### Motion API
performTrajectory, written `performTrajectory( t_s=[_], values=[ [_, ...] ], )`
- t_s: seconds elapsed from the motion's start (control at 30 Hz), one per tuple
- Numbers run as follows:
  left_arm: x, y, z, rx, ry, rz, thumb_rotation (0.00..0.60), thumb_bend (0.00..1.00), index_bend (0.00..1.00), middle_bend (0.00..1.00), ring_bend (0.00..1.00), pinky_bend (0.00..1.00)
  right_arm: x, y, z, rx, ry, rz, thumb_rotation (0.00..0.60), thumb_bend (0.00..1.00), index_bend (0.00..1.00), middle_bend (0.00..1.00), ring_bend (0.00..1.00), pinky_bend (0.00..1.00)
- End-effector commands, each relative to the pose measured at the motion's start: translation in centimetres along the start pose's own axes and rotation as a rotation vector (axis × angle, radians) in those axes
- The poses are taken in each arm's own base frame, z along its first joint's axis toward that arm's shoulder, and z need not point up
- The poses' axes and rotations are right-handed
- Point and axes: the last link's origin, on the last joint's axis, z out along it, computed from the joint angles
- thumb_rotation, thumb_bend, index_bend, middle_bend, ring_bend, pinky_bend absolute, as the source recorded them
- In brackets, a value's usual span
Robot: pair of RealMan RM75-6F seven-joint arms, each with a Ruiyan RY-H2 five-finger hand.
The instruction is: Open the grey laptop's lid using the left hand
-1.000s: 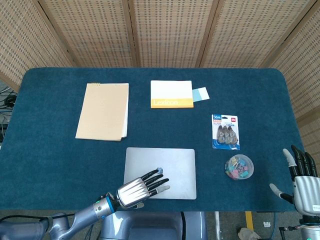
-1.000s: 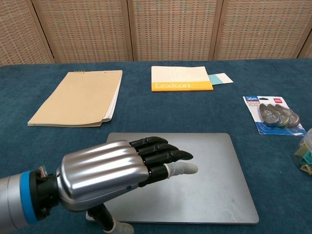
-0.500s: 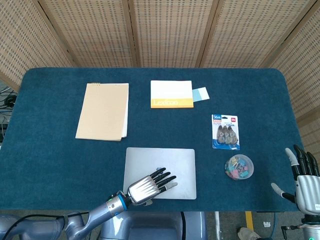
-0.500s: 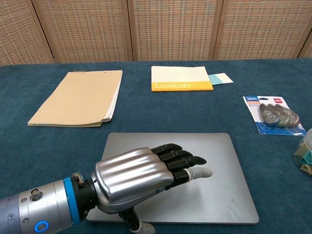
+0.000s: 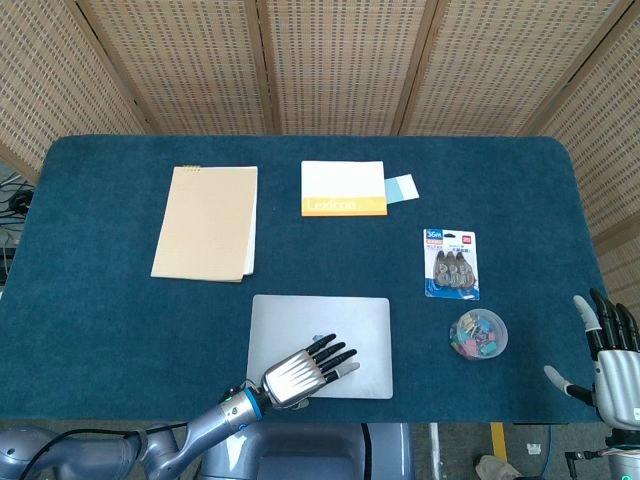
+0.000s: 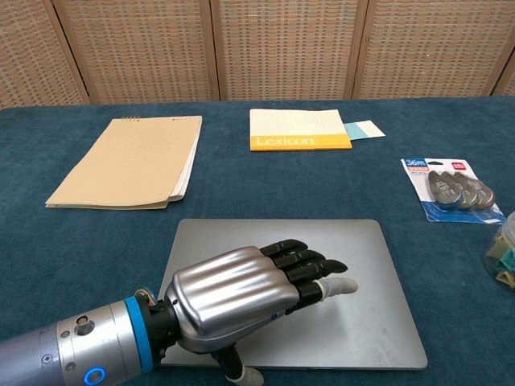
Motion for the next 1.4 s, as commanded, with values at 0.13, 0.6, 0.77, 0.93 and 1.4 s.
performTrajectory(
  t_s=[0.13,0.6,0.77,0.93,1.4],
  values=[
    [0.06,0.33,0.39,0.0,0.001,-0.002,0.6,0.0,0.0,0.0,0.0,0.0,-0.05,-0.03,-0.02,0.002,-0.003,0.0,0.6,0.0,0.0,0.0,0.0,0.0],
    [0.37,0.3,0.67,0.012,0.01,0.004,0.6,0.02,0.0,0.0,0.0,0.0,-0.01,0.02,-0.02,0.002,-0.006,0.006,0.6,0.0,0.0,0.0,0.0,0.0],
    [0.65,0.46,0.84,0.01,0.016,0.008,0.6,0.03,0.0,0.0,0.0,0.0,-0.01,0.06,-0.02,0.001,-0.007,0.008,0.6,0.0,0.0,0.0,0.0,0.0],
    [0.68,0.33,0.99,0.019,0.014,0.015,0.6,0.08,0.0,0.0,0.0,0.0,-0.01,0.06,-0.01,0.002,-0.01,0.011,0.6,0.0,0.0,0.0,0.0,0.0],
    [0.74,0.02,1.04,0.031,0.018,0.042,0.6,0.41,0.0,0.0,0.0,0.0,0.12,0.17,-0.03,0.0,-0.011,0.021,0.6,0.0,0.0,0.0,0.0,0.0]
  ],
)
